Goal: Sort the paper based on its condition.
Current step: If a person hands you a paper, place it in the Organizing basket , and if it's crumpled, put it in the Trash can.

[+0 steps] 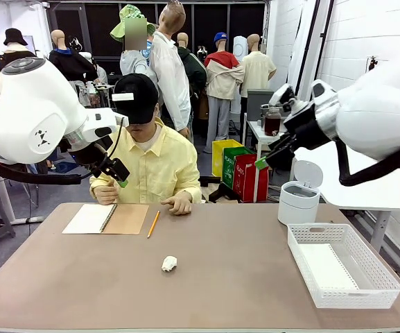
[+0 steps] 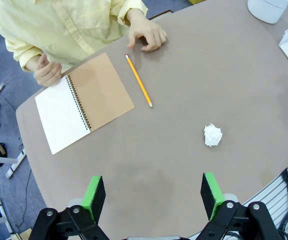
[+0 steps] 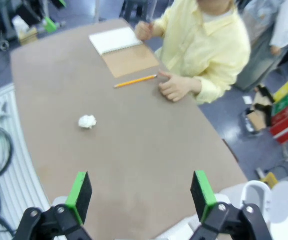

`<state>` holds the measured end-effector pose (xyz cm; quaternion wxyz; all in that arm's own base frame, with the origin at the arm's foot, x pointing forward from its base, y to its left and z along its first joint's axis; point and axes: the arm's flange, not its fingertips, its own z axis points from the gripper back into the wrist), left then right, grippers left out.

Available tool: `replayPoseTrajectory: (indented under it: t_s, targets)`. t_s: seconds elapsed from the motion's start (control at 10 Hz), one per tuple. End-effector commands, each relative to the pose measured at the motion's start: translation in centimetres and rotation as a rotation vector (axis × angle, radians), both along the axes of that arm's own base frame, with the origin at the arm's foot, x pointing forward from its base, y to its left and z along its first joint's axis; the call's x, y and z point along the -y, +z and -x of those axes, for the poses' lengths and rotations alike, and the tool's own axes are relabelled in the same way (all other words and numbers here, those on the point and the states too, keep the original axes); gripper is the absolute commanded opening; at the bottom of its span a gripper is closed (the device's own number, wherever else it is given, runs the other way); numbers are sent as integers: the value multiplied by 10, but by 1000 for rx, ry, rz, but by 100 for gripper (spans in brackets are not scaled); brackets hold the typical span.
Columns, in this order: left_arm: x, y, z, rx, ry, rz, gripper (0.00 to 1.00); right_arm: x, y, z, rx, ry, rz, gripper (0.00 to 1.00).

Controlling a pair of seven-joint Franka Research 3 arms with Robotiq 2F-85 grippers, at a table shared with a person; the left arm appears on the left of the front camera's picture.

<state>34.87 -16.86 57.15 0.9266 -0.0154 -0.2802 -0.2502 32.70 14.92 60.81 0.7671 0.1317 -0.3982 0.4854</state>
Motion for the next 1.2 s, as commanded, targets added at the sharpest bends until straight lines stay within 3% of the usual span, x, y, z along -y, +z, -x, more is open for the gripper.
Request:
replayPoseTrajectory:
  t_s: [0.0,0.5,1.1]
  targets:
    - [-1,0,0,3,-5,-5,100,-20,5,-25,-6,69,114,100]
    - [-1,0,0,3,-5,-5,100,-81,-24,-55,-69,190,284,100]
    - [-1,0,0,3,-5,-5,100,-80,-28,-47,-67,168,253,100]
